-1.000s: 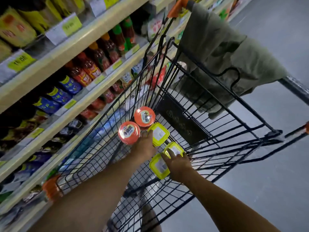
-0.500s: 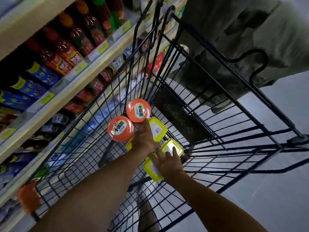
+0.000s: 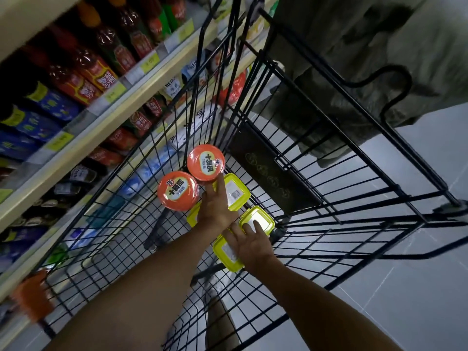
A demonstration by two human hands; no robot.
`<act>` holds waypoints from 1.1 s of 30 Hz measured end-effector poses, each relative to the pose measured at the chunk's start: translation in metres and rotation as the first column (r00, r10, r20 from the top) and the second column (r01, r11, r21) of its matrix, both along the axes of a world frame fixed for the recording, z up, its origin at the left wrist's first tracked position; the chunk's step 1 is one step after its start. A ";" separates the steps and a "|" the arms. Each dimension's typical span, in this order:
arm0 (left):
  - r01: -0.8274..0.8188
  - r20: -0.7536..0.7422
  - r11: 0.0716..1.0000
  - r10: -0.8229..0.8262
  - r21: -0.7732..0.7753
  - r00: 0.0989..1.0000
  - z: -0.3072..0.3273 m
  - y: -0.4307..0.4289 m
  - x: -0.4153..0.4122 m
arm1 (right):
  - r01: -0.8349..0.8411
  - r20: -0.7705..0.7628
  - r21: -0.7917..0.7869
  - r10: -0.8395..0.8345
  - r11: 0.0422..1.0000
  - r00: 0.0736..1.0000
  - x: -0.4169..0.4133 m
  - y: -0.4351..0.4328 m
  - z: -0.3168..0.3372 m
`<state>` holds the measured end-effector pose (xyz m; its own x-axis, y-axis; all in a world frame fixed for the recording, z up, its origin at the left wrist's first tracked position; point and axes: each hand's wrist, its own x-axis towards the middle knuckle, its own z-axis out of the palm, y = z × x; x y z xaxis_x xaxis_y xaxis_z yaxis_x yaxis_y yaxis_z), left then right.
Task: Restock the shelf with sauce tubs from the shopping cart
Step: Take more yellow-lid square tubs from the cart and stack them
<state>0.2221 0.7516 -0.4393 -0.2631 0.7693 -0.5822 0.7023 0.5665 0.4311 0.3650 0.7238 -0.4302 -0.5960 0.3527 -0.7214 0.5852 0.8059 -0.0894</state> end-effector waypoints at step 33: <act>-0.092 0.245 0.907 -0.013 0.410 0.970 0.269 -0.248 -0.199 | 0.814 -0.542 -0.326 -0.801 0.481 0.256 -0.029 -0.101 0.276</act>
